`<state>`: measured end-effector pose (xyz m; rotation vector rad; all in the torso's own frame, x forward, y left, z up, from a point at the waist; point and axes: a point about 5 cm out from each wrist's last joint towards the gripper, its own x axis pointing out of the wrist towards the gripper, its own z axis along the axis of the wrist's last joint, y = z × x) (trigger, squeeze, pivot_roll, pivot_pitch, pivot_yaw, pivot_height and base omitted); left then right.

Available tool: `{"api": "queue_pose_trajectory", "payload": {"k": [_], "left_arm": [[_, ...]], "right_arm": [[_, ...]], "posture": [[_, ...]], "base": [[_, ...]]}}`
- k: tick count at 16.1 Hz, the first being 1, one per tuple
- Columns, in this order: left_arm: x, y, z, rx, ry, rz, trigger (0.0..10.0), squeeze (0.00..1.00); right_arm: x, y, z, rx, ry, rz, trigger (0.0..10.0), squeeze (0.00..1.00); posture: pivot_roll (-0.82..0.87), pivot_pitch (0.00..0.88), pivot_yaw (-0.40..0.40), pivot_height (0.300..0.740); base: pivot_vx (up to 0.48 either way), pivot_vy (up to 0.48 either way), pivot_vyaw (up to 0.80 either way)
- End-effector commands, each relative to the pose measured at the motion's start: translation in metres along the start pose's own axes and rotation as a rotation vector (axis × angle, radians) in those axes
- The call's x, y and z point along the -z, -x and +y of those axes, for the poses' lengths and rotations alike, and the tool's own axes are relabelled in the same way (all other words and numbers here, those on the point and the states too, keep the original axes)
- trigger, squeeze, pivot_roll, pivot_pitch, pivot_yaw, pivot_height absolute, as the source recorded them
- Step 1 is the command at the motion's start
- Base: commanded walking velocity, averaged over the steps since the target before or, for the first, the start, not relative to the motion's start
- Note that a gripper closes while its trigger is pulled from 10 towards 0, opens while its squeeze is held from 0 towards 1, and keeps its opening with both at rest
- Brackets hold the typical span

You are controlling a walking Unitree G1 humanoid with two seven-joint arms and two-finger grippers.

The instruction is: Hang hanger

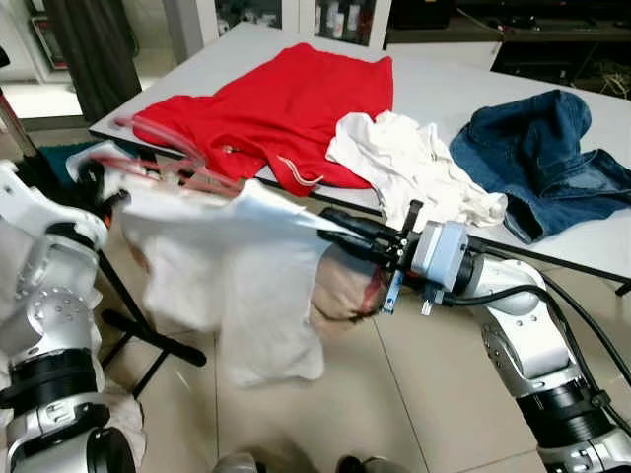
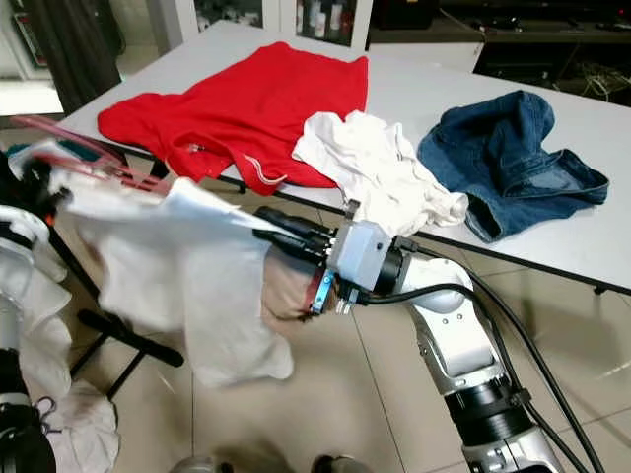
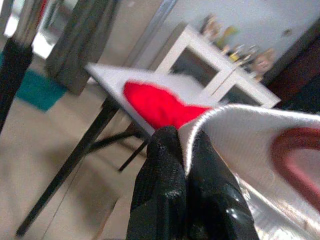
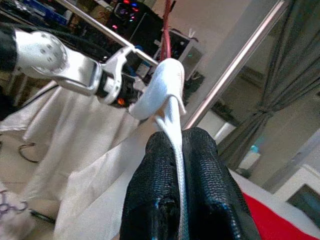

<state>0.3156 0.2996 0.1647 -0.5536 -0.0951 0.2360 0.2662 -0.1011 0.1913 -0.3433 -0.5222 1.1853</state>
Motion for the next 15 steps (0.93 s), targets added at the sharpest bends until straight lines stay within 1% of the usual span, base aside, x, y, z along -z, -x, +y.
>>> {"api": "queue_pose_trajectory", "payload": {"k": [1,2,4,10,11,13,14,15], "left_arm": [[-0.022,0.006,0.033,-0.19,0.011,-0.086,10.0,0.0],[-0.026,0.006,0.044,-0.259,0.018,-0.092,10.0,0.0],[-0.026,0.005,0.042,-0.247,0.013,-0.089,10.0,0.0],[-0.005,0.0,0.019,-0.128,0.022,-0.019,10.0,0.0],[0.004,0.001,0.014,-0.107,0.025,0.01,10.0,0.0],[0.014,0.002,0.012,-0.107,0.032,0.036,10.0,0.0],[0.014,0.002,0.004,-0.07,0.02,0.019,10.0,0.0],[0.014,0.002,0.004,-0.07,0.02,0.019,10.0,0.0]], "right_arm": [[-0.017,0.009,-0.014,0.045,0.046,-0.065,10.0,0.0],[-0.021,0.009,-0.009,-0.001,0.042,-0.068,10.0,0.0],[-0.024,0.009,-0.007,-0.009,0.025,-0.077,10.0,0.0],[-0.031,0.002,-0.012,0.015,-0.035,-0.123,10.0,0.0],[-0.035,0.0,-0.017,0.037,-0.062,-0.151,10.0,0.0],[-0.04,-0.003,-0.023,0.053,-0.078,-0.176,10.0,0.0],[-0.036,-0.004,-0.021,0.043,-0.07,-0.159,10.0,0.0],[-0.036,-0.004,-0.021,0.043,-0.07,-0.159,10.0,0.0]], "posture": [[0.1,0.015,-0.002,0.74],[0.09,0.018,-0.001,0.74],[0.1,0.02,-0.001,0.74],[0.1,0.023,-0.003,0.74],[0.11,0.022,-0.002,0.74],[0.1,0.021,0.0,0.74],[0.1,0.023,-0.001,0.74],[0.1,0.023,-0.001,0.74]], "base": [[0.0,0.0,0.0],[0.0,0.0,0.0],[0.0,0.0,0.0],[0.0,0.0,0.0],[0.0,0.0,0.0],[0.0,0.0,0.0],[0.0,0.0,0.0],[0.0,0.0,0.0]]}}
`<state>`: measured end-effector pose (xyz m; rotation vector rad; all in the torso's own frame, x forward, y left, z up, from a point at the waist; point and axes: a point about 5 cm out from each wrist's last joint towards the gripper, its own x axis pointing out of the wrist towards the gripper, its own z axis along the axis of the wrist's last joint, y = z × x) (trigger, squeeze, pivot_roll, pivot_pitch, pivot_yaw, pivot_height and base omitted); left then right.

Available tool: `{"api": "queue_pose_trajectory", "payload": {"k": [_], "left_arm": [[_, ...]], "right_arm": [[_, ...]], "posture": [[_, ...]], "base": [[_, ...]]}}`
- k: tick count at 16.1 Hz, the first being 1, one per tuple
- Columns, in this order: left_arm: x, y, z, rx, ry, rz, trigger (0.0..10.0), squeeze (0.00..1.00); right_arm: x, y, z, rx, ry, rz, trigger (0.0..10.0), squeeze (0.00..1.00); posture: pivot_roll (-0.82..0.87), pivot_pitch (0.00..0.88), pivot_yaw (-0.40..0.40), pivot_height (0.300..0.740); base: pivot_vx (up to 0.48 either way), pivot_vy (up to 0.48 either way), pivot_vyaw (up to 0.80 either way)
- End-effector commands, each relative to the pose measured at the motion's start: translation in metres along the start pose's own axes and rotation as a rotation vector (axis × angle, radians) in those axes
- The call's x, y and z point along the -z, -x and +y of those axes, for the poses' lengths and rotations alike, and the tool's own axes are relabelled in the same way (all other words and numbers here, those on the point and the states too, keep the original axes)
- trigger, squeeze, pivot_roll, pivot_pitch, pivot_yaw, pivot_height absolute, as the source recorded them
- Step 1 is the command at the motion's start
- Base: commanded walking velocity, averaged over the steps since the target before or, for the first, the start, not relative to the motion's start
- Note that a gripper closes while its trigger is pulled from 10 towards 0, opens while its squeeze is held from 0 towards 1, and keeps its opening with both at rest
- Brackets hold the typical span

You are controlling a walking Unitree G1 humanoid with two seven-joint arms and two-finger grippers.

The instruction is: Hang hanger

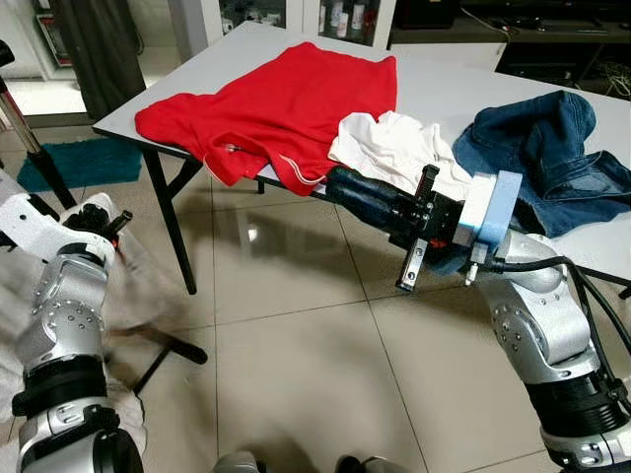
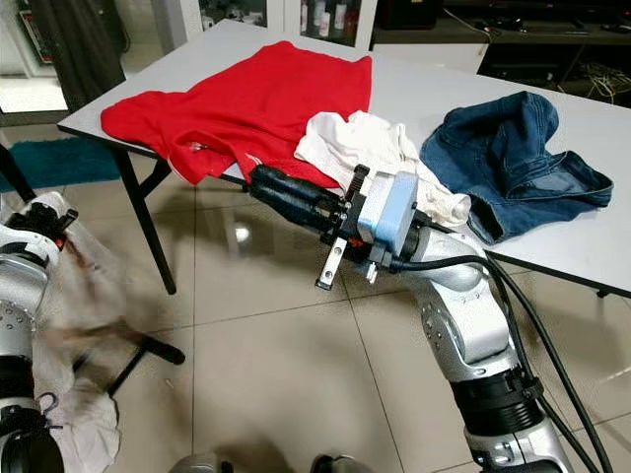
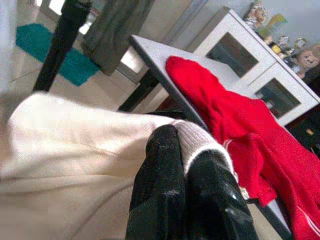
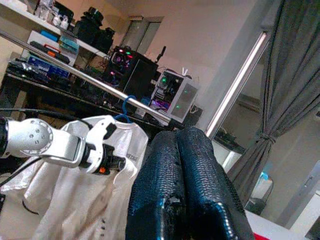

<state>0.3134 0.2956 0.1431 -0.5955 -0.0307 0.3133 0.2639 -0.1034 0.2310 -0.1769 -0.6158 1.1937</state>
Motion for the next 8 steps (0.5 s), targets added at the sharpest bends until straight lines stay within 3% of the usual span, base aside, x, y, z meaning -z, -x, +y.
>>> {"api": "queue_pose_trajectory", "payload": {"k": [1,3,6,8], "left_arm": [[-0.008,0.002,-0.022,0.107,-0.035,-0.046,10.0,0.0],[-0.007,0.006,-0.04,0.189,-0.088,-0.048,10.0,0.0],[-0.012,0.006,-0.047,0.204,-0.101,-0.07,10.0,0.0],[-0.021,0.005,-0.049,0.205,-0.101,-0.103,10.0,0.0]], "right_arm": [[0.006,0.003,0.002,0.013,-0.001,0.025,10.0,0.0],[0.022,0.006,0.001,0.105,-0.021,0.067,10.0,0.0],[0.038,0.007,-0.001,0.207,-0.062,0.104,10.0,0.0],[0.059,0.014,0.012,0.154,-0.058,0.214,10.0,0.0]], "posture": [[0.11,0.024,-0.002,0.74],[0.12,0.024,-0.002,0.74],[0.11,0.016,0.002,0.74],[0.11,0.012,0.002,0.74]], "base": [[0.0,0.0,0.0],[0.0,0.0,0.0],[0.0,0.0,0.0],[0.0,0.0,0.0]]}}
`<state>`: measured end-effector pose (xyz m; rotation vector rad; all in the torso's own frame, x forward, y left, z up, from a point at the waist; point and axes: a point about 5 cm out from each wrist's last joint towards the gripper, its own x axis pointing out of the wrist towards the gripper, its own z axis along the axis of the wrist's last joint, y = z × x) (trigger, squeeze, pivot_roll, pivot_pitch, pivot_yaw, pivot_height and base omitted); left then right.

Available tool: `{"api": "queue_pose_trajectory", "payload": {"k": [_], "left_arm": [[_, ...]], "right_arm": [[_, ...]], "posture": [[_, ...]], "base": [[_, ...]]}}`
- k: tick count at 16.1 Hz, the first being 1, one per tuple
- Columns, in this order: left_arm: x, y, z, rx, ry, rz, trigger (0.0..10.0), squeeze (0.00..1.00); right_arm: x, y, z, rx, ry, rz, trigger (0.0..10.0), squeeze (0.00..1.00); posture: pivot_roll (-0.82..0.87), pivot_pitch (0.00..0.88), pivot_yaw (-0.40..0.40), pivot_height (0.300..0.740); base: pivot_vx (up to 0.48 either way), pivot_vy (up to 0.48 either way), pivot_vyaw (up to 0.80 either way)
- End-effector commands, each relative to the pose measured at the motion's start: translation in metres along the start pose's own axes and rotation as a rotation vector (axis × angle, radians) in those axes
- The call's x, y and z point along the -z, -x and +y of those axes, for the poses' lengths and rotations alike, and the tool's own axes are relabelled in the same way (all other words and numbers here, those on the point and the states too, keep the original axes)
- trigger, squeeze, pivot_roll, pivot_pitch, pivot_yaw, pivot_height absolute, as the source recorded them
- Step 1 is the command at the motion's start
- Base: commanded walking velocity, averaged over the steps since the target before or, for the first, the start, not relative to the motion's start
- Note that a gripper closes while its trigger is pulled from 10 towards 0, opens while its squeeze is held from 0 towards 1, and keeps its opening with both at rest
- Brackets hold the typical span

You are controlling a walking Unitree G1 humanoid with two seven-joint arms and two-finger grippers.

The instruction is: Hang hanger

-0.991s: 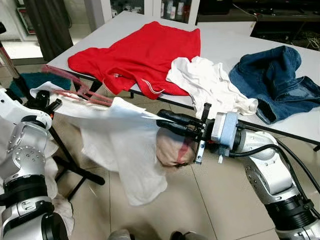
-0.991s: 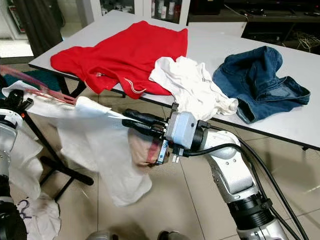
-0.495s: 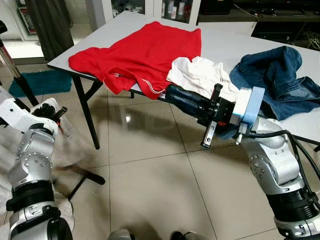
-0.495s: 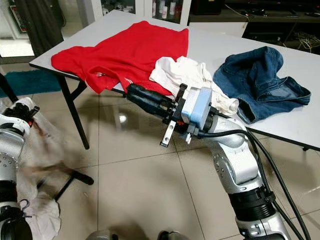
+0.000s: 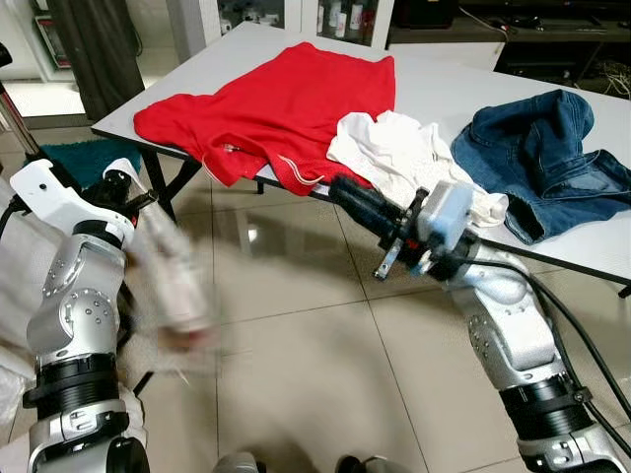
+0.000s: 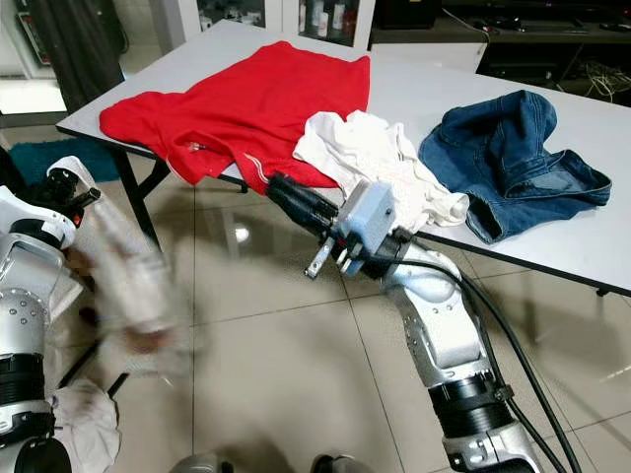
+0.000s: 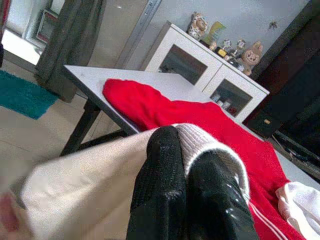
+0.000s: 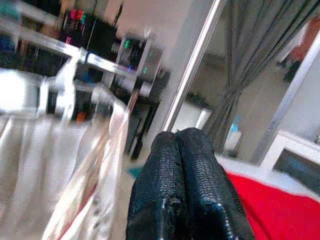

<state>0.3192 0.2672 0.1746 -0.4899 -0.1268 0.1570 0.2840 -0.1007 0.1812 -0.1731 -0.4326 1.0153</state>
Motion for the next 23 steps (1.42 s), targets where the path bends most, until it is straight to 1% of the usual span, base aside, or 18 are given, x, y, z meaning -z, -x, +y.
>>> {"api": "queue_pose_trajectory", "payload": {"k": [1,3,4,5,6,7,8,9,10,12,14,15,16,18,20,21,22,23], "left_arm": [[-0.016,-0.003,-0.007,0.025,-0.018,-0.054,10.0,0.0],[-0.025,-0.005,-0.012,0.04,-0.026,-0.085,10.0,0.0],[-0.028,-0.005,-0.015,0.047,-0.029,-0.094,10.0,0.0],[-0.032,-0.006,-0.019,0.06,-0.031,-0.11,10.0,0.0],[-0.034,-0.007,-0.021,0.064,-0.029,-0.115,10.0,0.0],[-0.036,-0.008,-0.024,0.069,-0.024,-0.125,10.0,0.0],[-0.039,-0.011,-0.027,0.076,-0.019,-0.133,10.0,0.0],[-0.039,-0.012,-0.029,0.08,-0.017,-0.135,10.0,0.0],[-0.039,-0.016,-0.033,0.09,-0.014,-0.136,10.0,0.0],[-0.038,-0.021,-0.038,0.102,-0.016,-0.13,10.0,0.0],[-0.033,-0.024,-0.04,0.11,-0.034,-0.111,10.0,0.0],[-0.026,-0.026,-0.041,0.12,-0.056,-0.084,10.0,0.0],[-0.021,-0.028,-0.042,0.131,-0.076,-0.062,10.0,0.0],[-0.018,-0.033,-0.046,0.156,-0.139,-0.035,10.0,0.0],[-0.02,-0.034,-0.056,0.228,-0.24,-0.026,10.0,0.0],[-0.02,-0.034,-0.058,0.251,-0.262,-0.023,10.0,0.0],[-0.019,-0.031,-0.066,0.354,-0.404,0.0,10.0,0.0],[-0.019,-0.029,-0.069,0.418,-0.496,0.002,10.0,0.0]], "right_arm": [[0.016,0.007,0.009,-0.037,0.004,0.078,10.0,0.0],[0.036,0.017,0.015,-0.039,0.0,0.169,10.0,0.0],[0.041,0.02,0.014,-0.019,0.003,0.195,10.0,0.0],[0.048,0.025,0.007,0.026,0.026,0.245,10.0,0.0],[0.048,0.026,0.002,0.055,0.032,0.255,10.0,0.0],[0.045,0.029,-0.008,0.103,0.03,0.245,10.0,0.0],[0.039,0.029,-0.011,0.101,0.034,0.227,10.0,0.0],[0.037,0.029,-0.011,0.09,0.033,0.22,10.0,0.0],[0.037,0.027,-0.003,0.037,0.023,0.222,10.0,0.0],[0.043,0.023,0.009,0.004,0.009,0.233,10.0,0.0],[0.05,0.018,0.02,-0.021,-0.03,0.249,10.0,0.0],[0.059,0.016,0.031,-0.055,-0.079,0.288,10.0,0.0],[0.067,0.015,0.039,-0.081,-0.107,0.326,10.0,0.0],[0.084,0.018,0.051,-0.101,-0.107,0.419,10.0,0.0],[0.09,0.017,0.044,0.003,-0.079,0.437,10.0,0.0],[0.089,0.016,0.041,0.026,-0.069,0.433,10.0,0.0],[0.086,0.013,0.031,0.089,-0.018,0.424,10.0,0.0],[0.086,0.014,0.028,0.093,0.01,0.429,10.0,0.0]], "posture": [[0.11,0.011,0.001,0.74],[0.11,0.011,-0.001,0.74],[0.11,0.011,-0.001,0.74],[0.11,0.011,-0.001,0.74],[0.11,0.012,-0.001,0.74],[0.1,0.013,0.0,0.74],[0.09,0.012,0.001,0.74],[0.09,0.012,0.001,0.74],[0.08,0.012,0.001,0.74],[0.08,0.014,0.001,0.74],[0.08,0.019,0.002,0.74],[0.08,0.023,0.003,0.74],[0.08,0.031,0.002,0.74],[0.08,0.043,0.01,0.74],[0.08,0.048,0.011,0.74],[0.08,0.048,0.011,0.74],[0.08,0.047,0.009,0.74],[0.07,0.046,0.007,0.74]], "base": [[0.0,0.0,0.0],[0.0,0.0,0.0],[0.0,0.0,0.0],[0.0,0.0,0.0],[0.0,0.0,0.0],[0.0,0.0,0.0],[0.0,0.0,0.0],[0.0,0.0,0.0],[0.0,0.0,0.0],[0.0,0.0,0.0],[0.0,0.0,0.0],[0.0,0.0,0.0],[0.0,0.0,0.0],[0.0,0.0,0.0],[0.0,0.0,0.0],[0.0,0.0,0.0],[0.0,0.0,0.0],[0.0,0.0,0.0]]}}
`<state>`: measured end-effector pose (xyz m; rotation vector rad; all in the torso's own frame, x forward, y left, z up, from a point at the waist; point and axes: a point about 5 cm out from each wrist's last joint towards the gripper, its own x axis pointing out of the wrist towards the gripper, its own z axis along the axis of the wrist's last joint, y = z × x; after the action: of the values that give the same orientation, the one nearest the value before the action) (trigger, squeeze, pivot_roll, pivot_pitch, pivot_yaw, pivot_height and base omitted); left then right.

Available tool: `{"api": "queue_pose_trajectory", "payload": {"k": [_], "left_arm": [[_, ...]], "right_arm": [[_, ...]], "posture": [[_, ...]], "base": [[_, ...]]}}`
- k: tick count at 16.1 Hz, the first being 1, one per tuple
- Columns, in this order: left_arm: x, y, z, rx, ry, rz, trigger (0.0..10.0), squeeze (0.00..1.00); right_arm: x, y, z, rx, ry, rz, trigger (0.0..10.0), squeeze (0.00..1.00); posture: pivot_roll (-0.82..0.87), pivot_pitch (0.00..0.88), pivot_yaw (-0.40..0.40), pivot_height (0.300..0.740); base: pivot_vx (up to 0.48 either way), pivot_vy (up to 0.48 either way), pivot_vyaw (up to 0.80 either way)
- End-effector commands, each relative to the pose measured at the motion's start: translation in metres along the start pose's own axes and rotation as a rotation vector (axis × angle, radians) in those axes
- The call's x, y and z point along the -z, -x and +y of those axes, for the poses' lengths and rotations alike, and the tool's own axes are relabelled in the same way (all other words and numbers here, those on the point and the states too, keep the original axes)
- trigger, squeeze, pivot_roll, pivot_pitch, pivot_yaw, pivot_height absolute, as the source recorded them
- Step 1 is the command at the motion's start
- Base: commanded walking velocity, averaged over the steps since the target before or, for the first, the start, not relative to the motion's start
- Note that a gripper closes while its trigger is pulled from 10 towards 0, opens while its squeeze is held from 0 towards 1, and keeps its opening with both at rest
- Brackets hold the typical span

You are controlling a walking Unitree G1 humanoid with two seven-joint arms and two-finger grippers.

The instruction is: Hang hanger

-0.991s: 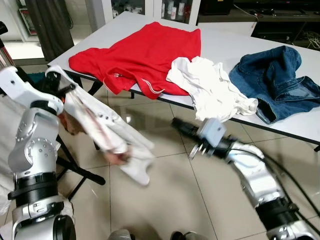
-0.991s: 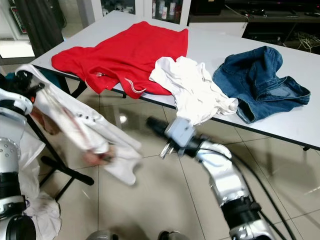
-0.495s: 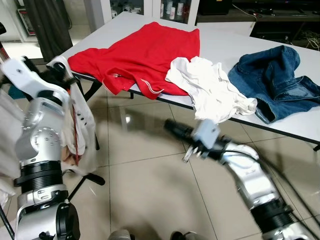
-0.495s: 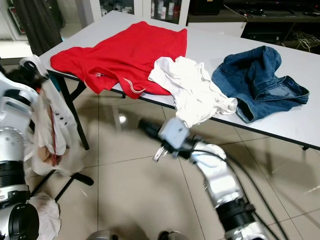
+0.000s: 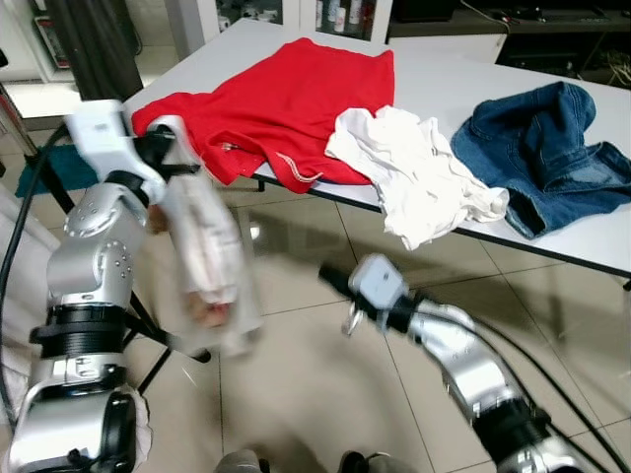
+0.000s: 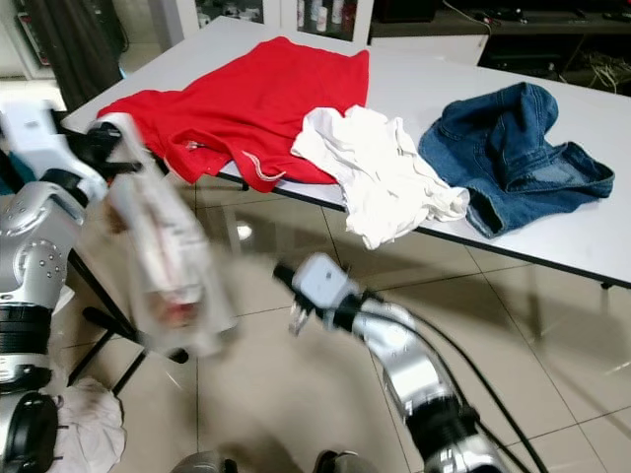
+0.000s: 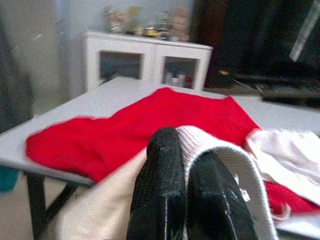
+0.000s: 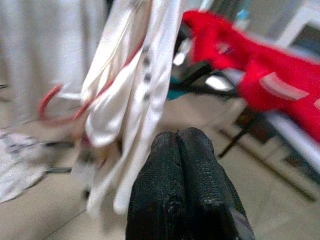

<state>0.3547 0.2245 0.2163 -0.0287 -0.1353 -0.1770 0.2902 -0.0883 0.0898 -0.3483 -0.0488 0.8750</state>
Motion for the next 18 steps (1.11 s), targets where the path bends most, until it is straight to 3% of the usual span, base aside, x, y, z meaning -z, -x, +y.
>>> {"api": "queue_pose_trajectory", "payload": {"k": [1,4,6,10,14,16,18], "left_arm": [[-0.012,0.002,-0.007,0.108,-0.145,-0.031,10.0,0.0],[-0.019,0.008,-0.003,0.209,-0.296,-0.003,10.0,0.0],[-0.02,0.008,0.001,0.221,-0.326,0.009,10.0,0.0],[-0.018,0.003,-0.003,0.242,-0.326,0.016,10.0,0.0],[0.0,-0.003,-0.029,0.347,-0.303,0.055,10.0,0.0],[0.015,-0.004,-0.038,0.402,-0.284,0.103,10.0,0.0],[0.025,-0.003,-0.043,0.439,-0.28,0.133,10.0,0.0]], "right_arm": [[0.003,0.003,-0.007,0.019,0.034,0.015,10.0,0.0],[0.006,0.007,-0.01,0.019,0.073,0.034,10.0,0.0],[0.005,0.007,-0.01,0.013,0.084,0.026,10.0,0.0],[0.012,0.005,0.012,-0.144,0.092,0.047,10.0,0.0],[0.011,-0.007,0.038,-0.283,0.204,0.034,10.0,0.0],[0.013,-0.013,0.052,-0.381,0.322,0.046,10.0,0.0],[0.015,-0.017,0.059,-0.414,0.338,0.049,10.0,0.0]], "posture": [[0.07,0.044,0.004,0.74],[0.08,0.043,-0.008,0.74],[0.08,0.043,-0.01,0.74],[0.08,0.054,-0.009,0.74],[0.07,0.062,0.008,0.74],[0.07,0.063,0.01,0.74],[0.08,0.064,0.009,0.74]], "base": [[0.0,0.0,0.0],[0.0,0.0,0.0],[0.0,0.0,0.0],[0.0,0.0,0.0],[0.0,0.0,0.0],[0.0,0.0,0.0],[0.0,0.0,0.0]]}}
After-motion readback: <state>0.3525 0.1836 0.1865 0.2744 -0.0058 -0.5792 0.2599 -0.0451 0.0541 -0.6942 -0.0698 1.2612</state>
